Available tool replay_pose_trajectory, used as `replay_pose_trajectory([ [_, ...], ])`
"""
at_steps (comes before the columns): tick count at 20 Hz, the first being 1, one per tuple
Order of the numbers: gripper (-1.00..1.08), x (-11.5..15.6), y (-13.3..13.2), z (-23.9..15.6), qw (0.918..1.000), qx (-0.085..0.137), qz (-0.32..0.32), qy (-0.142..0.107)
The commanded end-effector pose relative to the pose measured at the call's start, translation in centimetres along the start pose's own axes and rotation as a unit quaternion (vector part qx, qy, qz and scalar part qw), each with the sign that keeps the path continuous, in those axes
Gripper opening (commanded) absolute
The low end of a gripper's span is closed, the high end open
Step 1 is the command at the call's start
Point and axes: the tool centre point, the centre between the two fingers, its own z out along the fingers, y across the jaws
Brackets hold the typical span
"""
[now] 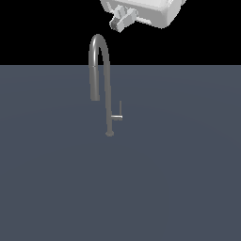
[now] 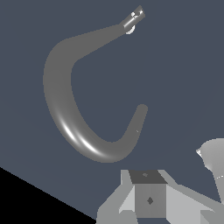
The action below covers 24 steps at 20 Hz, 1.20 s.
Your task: Turn on the faucet by rotating a designated handle.
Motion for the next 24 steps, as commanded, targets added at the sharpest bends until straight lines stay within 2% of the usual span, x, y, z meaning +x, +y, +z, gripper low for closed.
replay_pose_trajectory([
  [1,-1.00,1.8,-0.4,0.2,0.9992,0.026,0.023,-0.021],
  [7,-1.00,6.3,-0.9,1.1,0.9900,0.089,0.081,-0.073],
  [12,-1.00,10.2,-1.1,2.2,0.9737,0.144,0.131,-0.118],
  [18,-1.00,14.7,-1.1,4.1,0.9432,0.210,0.191,-0.173],
  [24,-1.00,19.0,-0.7,6.4,0.9022,0.272,0.249,-0.224],
])
